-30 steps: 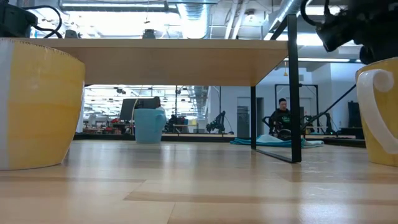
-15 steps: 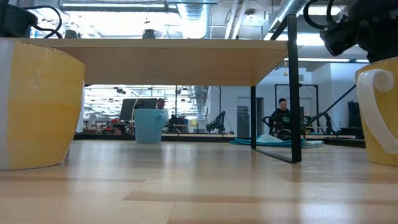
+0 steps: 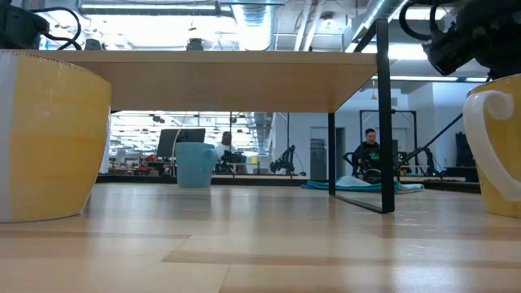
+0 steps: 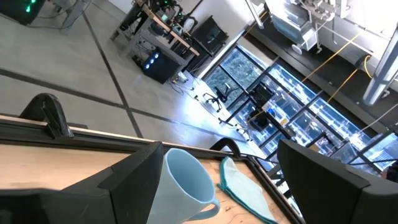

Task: Stack small to large cups/mugs on shelf
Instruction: Put the yellow and white mug on the shelf

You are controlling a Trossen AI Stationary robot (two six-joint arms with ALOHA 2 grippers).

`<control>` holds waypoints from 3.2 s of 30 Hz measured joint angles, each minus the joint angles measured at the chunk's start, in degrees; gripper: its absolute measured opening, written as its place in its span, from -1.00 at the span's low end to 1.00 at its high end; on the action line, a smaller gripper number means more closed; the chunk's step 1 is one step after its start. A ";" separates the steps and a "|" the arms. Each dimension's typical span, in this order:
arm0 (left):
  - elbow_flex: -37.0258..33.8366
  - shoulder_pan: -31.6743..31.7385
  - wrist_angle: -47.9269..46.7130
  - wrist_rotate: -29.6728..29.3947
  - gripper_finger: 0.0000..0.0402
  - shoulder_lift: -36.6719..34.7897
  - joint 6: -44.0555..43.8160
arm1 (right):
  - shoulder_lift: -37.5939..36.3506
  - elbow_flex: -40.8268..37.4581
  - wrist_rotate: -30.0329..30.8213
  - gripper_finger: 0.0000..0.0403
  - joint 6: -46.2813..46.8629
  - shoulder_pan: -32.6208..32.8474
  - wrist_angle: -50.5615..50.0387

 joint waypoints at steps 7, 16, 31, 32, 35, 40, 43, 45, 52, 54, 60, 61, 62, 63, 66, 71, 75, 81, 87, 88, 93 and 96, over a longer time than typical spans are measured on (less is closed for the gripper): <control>0.00 0.00 -0.01 0.00 0.53 0.00 0.00 | 0.04 -2.31 -0.04 -0.48 -0.32 0.00 2.06; 0.00 0.00 -0.02 -0.02 0.53 0.00 -0.09 | -0.02 -2.96 -0.06 -0.87 -3.10 -0.13 3.34; 0.00 0.02 -0.02 -0.04 0.53 0.02 -0.22 | 0.15 -0.08 2.61 -0.88 -19.84 -6.93 0.15; 0.00 0.00 -0.02 -0.05 0.53 0.02 -0.22 | 0.13 1.09 2.49 -0.88 -21.59 -7.78 -0.83; 0.00 0.02 -0.09 -1.31 0.53 0.00 -0.61 | 0.13 5.24 2.47 -0.88 -26.77 -10.63 -7.18; 0.00 0.02 -0.09 -1.50 0.53 0.00 -1.50 | 0.11 14.85 3.74 -0.88 -34.53 -16.11 -18.04; 0.00 0.00 -0.09 -1.51 0.53 0.00 -1.51 | 0.11 21.20 4.94 -0.88 -38.76 -19.48 -23.32; 0.00 0.02 -0.09 -1.51 0.53 0.00 -1.51 | 0.28 25.66 5.10 -0.88 -41.21 -21.82 -25.22; 0.00 0.02 -0.09 -1.53 0.53 0.01 -1.51 | 1.81 39.37 9.42 -0.88 -51.75 -29.75 -25.88; 0.00 0.00 -0.09 -1.53 0.53 0.02 -1.51 | 3.19 43.24 10.92 -0.88 -55.81 -31.83 -25.85; 0.00 0.02 -0.09 -1.55 0.53 0.01 -1.51 | 10.23 55.55 11.37 -0.88 -68.24 -37.04 -25.86; 0.00 0.00 -0.09 -1.55 0.53 0.02 -1.51 | 11.95 57.87 11.34 -0.88 -70.29 -37.64 -25.73; 0.00 0.00 -0.09 -1.55 0.53 0.00 -1.51 | 13.53 60.04 11.35 -0.88 -72.17 -38.19 -25.53; 0.00 0.00 -0.09 -1.54 0.53 0.01 -1.51 | 15.19 62.29 11.37 -0.88 -74.18 -38.73 -25.58; 0.00 0.01 -0.09 -1.53 0.53 0.02 -1.51 | 19.98 68.69 10.77 -0.88 -79.27 -39.59 -25.64; 0.00 0.00 -0.09 -1.44 0.53 0.02 -0.14 | 26.61 76.53 10.37 -0.88 -85.94 -38.60 -25.60; 0.00 0.00 -0.09 -1.46 0.53 0.02 0.43 | 30.25 80.14 9.77 -0.88 -89.47 -36.68 -25.57; 0.00 0.01 -0.09 -1.44 0.53 0.02 2.45 | 33.51 81.54 7.32 -0.88 -90.51 -32.02 -25.68; 0.00 0.00 -0.09 -1.46 0.53 0.02 2.60 | 33.47 81.56 7.26 -0.88 -89.85 -26.95 -25.68; 0.00 0.01 -0.09 -1.46 0.53 0.02 2.61 | 33.48 81.56 7.22 -0.88 -89.08 -26.33 -25.67; 0.00 0.02 -0.09 -1.49 0.53 0.02 2.62 | 33.46 81.34 7.12 -0.88 -87.53 -24.33 -25.66; 0.00 0.01 -0.09 -1.49 0.53 0.02 2.81 | 34.35 81.47 7.12 -0.88 -87.92 -24.39 -25.67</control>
